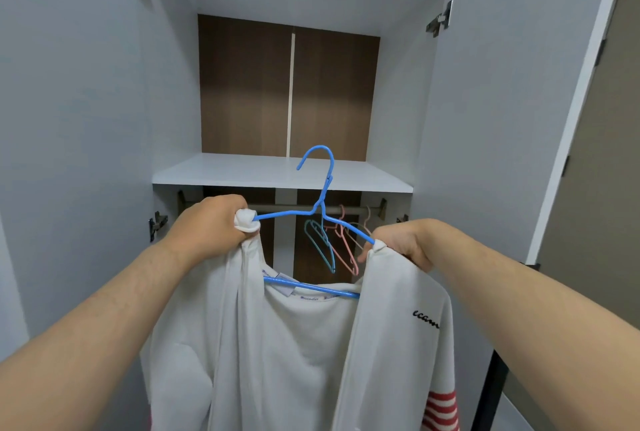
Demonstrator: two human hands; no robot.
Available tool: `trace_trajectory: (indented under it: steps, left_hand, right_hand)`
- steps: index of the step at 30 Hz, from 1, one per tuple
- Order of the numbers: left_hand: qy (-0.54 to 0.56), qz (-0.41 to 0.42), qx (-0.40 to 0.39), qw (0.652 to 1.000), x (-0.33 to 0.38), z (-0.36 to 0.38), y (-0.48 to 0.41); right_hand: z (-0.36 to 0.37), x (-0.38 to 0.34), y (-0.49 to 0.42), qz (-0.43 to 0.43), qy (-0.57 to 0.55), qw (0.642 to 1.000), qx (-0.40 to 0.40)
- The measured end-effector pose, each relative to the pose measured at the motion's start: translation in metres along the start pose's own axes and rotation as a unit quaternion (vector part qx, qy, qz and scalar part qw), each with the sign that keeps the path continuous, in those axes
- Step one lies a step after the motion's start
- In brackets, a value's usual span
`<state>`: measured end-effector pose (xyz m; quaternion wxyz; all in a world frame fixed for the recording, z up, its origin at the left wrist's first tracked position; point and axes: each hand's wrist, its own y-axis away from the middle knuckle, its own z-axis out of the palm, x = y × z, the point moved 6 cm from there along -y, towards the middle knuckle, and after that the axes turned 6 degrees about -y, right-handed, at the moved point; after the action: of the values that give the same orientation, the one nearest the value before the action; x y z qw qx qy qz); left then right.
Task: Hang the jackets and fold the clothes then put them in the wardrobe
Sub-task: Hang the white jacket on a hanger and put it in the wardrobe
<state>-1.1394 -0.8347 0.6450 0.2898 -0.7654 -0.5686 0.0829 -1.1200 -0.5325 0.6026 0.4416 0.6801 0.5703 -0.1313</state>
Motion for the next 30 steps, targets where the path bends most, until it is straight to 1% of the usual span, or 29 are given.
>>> trace_trajectory:
  steps: [1, 4, 7, 8, 10, 11, 14, 16, 18, 21, 22, 24, 27, 28, 30]
  left_hand:
    - [-0.001, -0.001, 0.001, 1.0, -0.001, -0.001, 0.0]
    - [-0.006, 0.013, 0.005, 1.0, 0.003, -0.002, 0.002]
    - [-0.013, 0.029, -0.002, 0.999, 0.007, -0.003, 0.005]
    - [-0.012, 0.031, -0.007, 0.999, 0.008, -0.003, 0.005]
    - [-0.001, 0.032, -0.017, 0.999, 0.007, -0.003, 0.008]
    - [0.008, 0.029, -0.022, 0.999, 0.005, -0.003, 0.009]
    - [0.056, 0.007, -0.04, 0.998, -0.003, -0.001, 0.014]
    - [0.083, -0.008, -0.069, 0.994, -0.009, 0.003, 0.016]
    - [0.096, -0.015, -0.089, 0.991, -0.014, 0.007, 0.019]
    - [0.119, -0.02, -0.091, 0.989, -0.015, 0.01, 0.023]
    - [0.122, -0.021, -0.087, 0.989, -0.014, 0.01, 0.023]
    - [0.119, -0.026, -0.073, 0.99, -0.012, 0.009, 0.022]
    - [0.115, -0.029, -0.049, 0.992, -0.011, 0.005, 0.02]
    - [0.113, -0.03, -0.042, 0.992, -0.012, 0.005, 0.021]
    - [0.12, -0.033, -0.037, 0.992, -0.014, 0.005, 0.022]
  right_hand:
    - [0.002, 0.002, 0.001, 0.005, 0.007, 1.0, -0.01]
    - [0.005, 0.013, 0.0, 0.056, -0.02, 0.998, -0.034]
    - [0.012, 0.021, -0.001, 0.095, -0.006, 0.991, -0.094]
    - [0.015, 0.024, -0.002, 0.095, 0.007, 0.989, -0.116]
    - [0.019, 0.026, -0.005, 0.088, 0.011, 0.988, -0.129]
    - [0.02, 0.026, -0.008, 0.078, -0.018, 0.989, -0.125]
    - [0.013, 0.017, -0.013, 0.024, -0.131, 0.988, -0.072]
    - [0.01, 0.007, -0.013, -0.008, -0.152, 0.987, -0.059]
    - [0.007, -0.003, -0.009, -0.018, -0.159, 0.986, -0.039]
    - [-0.002, -0.015, -0.008, -0.03, -0.199, 0.979, 0.032]
    - [0.0, -0.018, -0.006, -0.023, -0.202, 0.978, 0.037]
    - [0.009, -0.022, -0.002, 0.001, -0.162, 0.987, 0.015]
    - [0.013, -0.018, 0.002, 0.046, -0.057, 0.997, -0.016]
    - [0.012, -0.016, 0.003, 0.053, -0.038, 0.998, -0.025]
    - [0.01, -0.015, 0.007, 0.051, -0.037, 0.997, -0.033]
